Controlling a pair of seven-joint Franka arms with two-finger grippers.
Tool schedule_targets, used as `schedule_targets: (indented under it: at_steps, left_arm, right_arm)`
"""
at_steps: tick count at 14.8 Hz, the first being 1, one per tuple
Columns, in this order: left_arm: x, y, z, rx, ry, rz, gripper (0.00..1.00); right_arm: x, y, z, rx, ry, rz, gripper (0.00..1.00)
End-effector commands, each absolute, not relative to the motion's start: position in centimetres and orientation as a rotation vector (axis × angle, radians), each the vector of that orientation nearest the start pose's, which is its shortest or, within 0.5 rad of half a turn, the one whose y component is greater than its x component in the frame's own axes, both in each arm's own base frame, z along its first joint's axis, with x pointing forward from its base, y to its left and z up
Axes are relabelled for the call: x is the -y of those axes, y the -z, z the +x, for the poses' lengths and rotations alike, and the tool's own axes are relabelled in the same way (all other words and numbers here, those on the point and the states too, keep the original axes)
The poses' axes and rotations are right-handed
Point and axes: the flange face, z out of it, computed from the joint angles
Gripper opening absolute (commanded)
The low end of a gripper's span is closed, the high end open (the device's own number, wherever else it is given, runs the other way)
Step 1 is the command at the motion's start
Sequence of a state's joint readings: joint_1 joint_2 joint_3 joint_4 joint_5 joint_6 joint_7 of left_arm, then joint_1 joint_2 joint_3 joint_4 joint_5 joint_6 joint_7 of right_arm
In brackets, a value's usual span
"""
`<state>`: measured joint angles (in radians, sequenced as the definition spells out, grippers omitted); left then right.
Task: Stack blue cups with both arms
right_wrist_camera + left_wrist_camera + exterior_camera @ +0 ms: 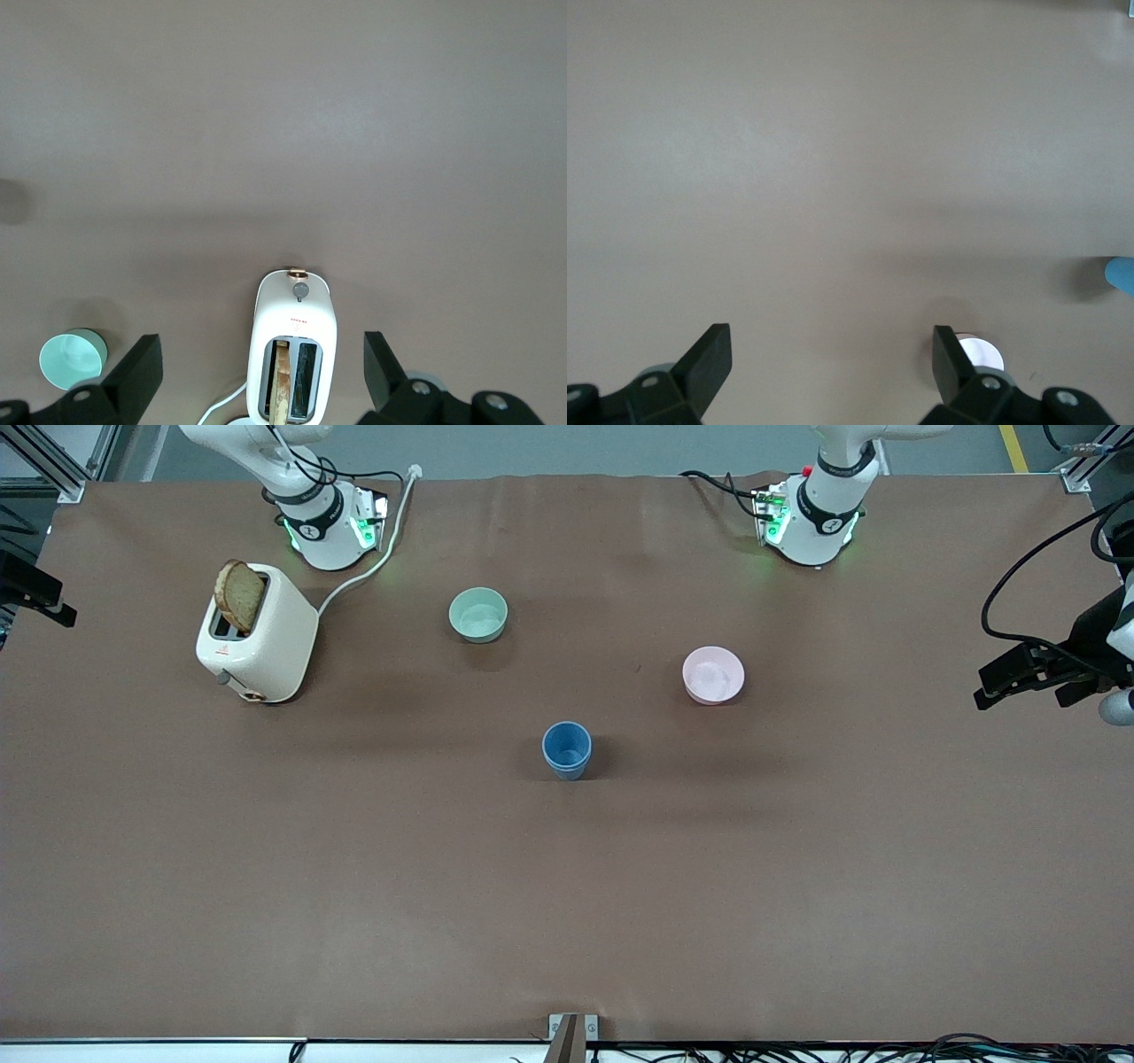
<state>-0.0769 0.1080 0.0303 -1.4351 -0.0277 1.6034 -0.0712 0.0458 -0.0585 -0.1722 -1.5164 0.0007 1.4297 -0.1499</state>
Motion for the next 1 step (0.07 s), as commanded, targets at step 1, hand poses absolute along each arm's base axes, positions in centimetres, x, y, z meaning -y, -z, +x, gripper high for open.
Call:
schedule_targets:
  at_steps: [1]
  left_arm:
    - [3.14, -63.86, 58.61, 0.045, 0.092, -3.175, 1.0]
  right_arm:
    - [6.78, -67.18, 51.73, 0.043, -0.038, -3.13, 1.0]
